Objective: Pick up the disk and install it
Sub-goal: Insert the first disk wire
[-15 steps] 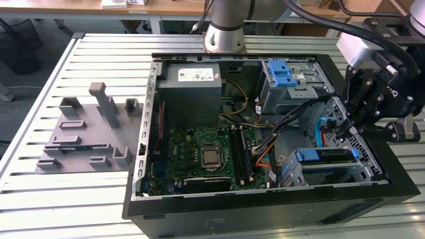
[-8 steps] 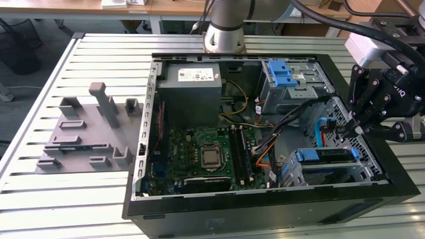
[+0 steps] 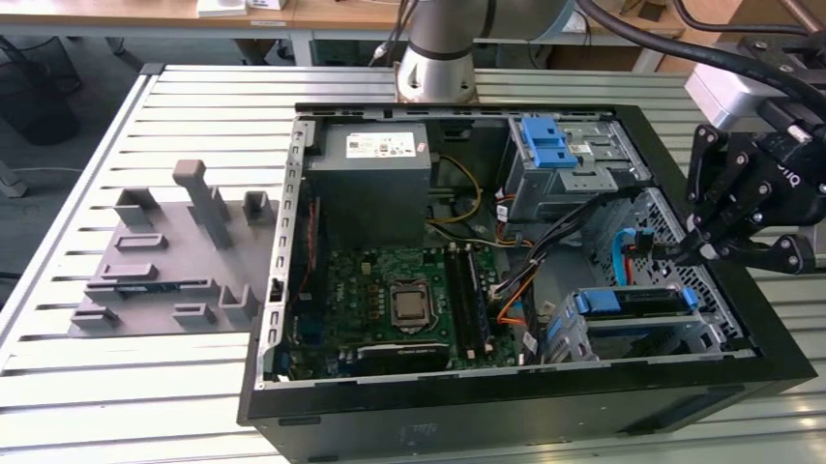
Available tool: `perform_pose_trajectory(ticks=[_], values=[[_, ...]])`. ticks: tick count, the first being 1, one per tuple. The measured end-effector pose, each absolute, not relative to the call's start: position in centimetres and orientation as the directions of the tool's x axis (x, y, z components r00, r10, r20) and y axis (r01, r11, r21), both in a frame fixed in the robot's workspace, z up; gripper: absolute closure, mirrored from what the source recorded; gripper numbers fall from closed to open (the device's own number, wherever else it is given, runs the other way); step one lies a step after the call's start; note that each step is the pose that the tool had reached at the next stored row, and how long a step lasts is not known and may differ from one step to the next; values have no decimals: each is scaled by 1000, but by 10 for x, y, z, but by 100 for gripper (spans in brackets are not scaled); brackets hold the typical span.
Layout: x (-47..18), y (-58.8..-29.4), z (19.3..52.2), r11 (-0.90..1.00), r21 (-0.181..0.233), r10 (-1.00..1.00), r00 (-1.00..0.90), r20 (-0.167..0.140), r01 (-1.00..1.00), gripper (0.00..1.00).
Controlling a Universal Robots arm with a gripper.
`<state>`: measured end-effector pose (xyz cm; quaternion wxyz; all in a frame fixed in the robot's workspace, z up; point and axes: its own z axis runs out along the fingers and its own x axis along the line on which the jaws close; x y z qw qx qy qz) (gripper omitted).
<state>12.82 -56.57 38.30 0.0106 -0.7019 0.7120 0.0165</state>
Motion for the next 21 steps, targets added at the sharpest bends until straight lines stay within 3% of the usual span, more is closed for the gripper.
perform_pose_trajectory(ticks=[21], values=[[135, -538, 373, 14, 2, -999, -14, -38, -1000, 89]])
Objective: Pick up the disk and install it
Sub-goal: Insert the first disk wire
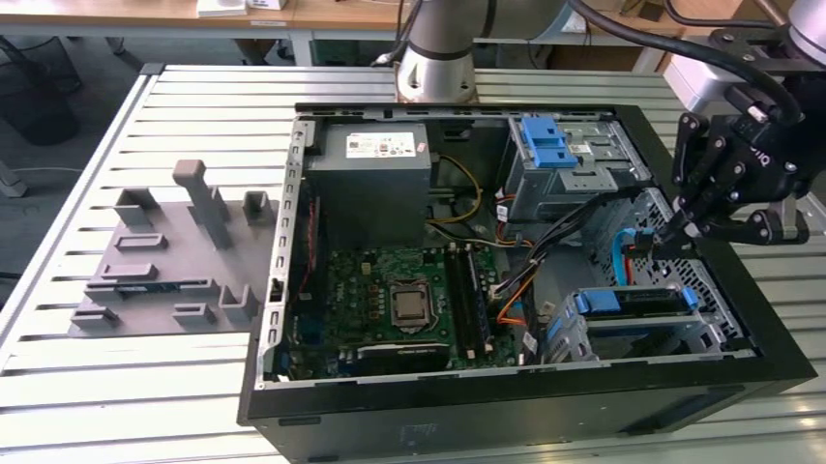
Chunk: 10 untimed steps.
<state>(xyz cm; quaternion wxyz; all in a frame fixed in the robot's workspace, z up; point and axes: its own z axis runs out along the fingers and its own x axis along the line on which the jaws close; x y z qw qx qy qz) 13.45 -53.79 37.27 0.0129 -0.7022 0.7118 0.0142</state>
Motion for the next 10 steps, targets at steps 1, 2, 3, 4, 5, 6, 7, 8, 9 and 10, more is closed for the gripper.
perform_pose_trajectory(ticks=[1, 2, 3, 4, 5, 6, 7, 8, 9, 10], values=[[135, -537, 372, 14, 0, -999, -14, -38, -1000, 89], [134, -537, 372, 14, -1, -999, -14, -38, -1000, 89], [134, -537, 372, 14, -1, -999, -14, -38, -1000, 89], [134, -537, 372, 14, -2, -999, -13, -38, -1000, 89], [134, -537, 372, 14, -2, -999, -13, -38, -1000, 89], [134, -537, 372, 14, -2, -999, -13, -38, -1000, 89], [134, -537, 372, 14, -3, -999, -13, -38, -1000, 89], [134, -537, 372, 14, -3, -999, -13, -38, -1000, 89], [134, -537, 371, 14, -3, -999, -13, -38, -1000, 89], [134, -537, 371, 14, -3, -999, -13, -38, -1000, 89]])
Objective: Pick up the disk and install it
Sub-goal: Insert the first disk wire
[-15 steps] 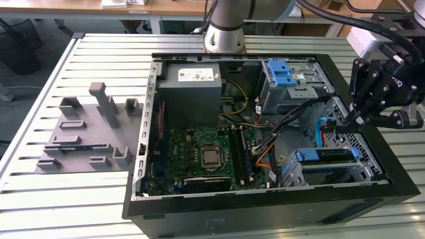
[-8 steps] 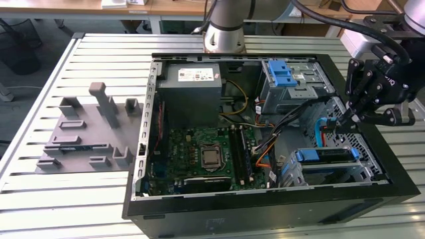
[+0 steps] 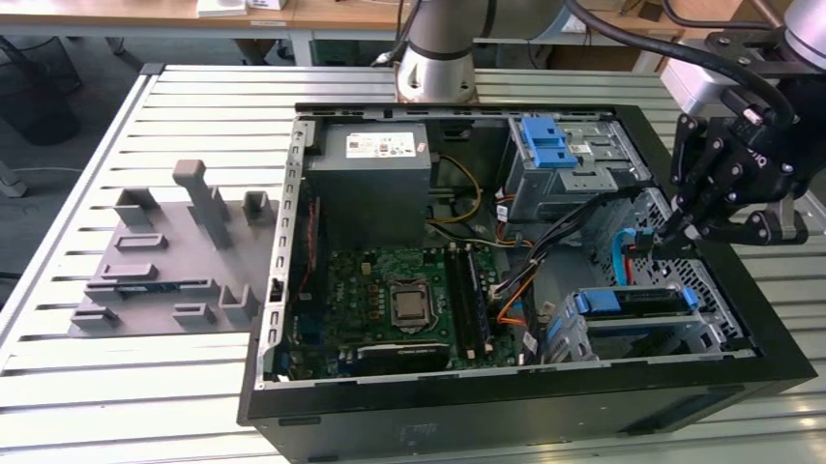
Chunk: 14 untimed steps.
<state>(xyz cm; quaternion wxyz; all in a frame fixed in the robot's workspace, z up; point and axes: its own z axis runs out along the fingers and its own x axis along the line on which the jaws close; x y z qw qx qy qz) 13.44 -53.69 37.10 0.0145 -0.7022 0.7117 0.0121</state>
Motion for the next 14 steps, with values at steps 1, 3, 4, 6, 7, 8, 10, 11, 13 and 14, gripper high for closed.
perform_pose_trajectory(ticks=[1, 3, 4, 6, 7, 8, 10, 11, 13, 14], values=[[134, -537, 371, 14, -3, -999, -13, -37, -1000, 83], [134, -537, 369, 14, -3, -999, -13, -37, -1000, 83], [134, -537, 369, 14, -3, -999, -13, -37, -1000, 83], [134, -537, 367, 14, -3, -999, -13, -35, -1000, 81], [134, -537, 366, 14, -3, -999, -13, -32, -1000, 75], [134, -537, 364, 14, -3, -999, -13, -30, -1000, 75], [134, -537, 362, 14, -3, -1000, -13, -26, -1000, 75], [134, -537, 361, 14, -3, -1000, -13, -24, -1000, 75], [134, -537, 359, 14, -3, -1000, -13, -19, -1000, 75], [134, -537, 358, 14, -4, -1000, -13, -17, -1000, 75]])
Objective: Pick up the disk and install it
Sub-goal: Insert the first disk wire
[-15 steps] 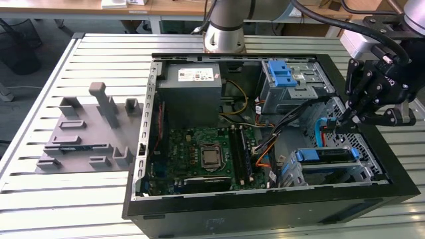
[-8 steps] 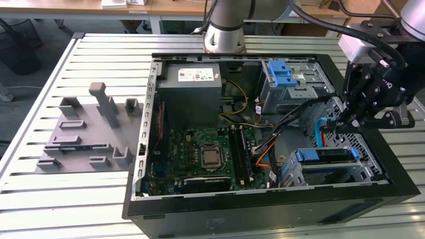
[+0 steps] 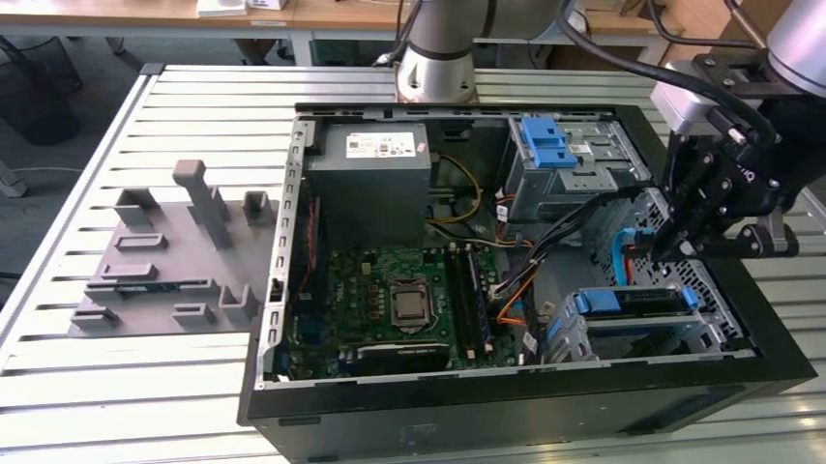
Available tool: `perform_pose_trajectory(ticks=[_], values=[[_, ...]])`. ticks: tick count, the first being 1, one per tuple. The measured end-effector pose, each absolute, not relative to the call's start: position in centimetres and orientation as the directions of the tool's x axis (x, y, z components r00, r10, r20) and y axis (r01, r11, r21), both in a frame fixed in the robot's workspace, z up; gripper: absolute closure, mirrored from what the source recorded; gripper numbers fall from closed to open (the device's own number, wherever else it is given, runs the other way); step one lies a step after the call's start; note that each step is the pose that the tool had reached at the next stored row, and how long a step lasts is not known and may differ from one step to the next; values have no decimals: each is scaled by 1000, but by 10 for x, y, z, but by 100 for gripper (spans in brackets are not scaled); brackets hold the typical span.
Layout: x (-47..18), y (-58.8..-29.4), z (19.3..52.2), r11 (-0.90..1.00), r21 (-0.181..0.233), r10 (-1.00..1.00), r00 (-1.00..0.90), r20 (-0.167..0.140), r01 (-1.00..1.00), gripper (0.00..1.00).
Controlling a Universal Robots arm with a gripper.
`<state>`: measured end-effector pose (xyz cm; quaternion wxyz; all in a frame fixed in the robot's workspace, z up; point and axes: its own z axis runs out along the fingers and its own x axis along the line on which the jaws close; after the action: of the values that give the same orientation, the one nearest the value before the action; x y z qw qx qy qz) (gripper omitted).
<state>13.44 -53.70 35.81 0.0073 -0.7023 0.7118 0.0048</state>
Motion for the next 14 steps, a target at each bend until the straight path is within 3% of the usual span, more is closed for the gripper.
perform_pose_trajectory(ticks=[14], values=[[134, -535, 360, 13, -5, -1000, -13, -11, -1000, 75]])
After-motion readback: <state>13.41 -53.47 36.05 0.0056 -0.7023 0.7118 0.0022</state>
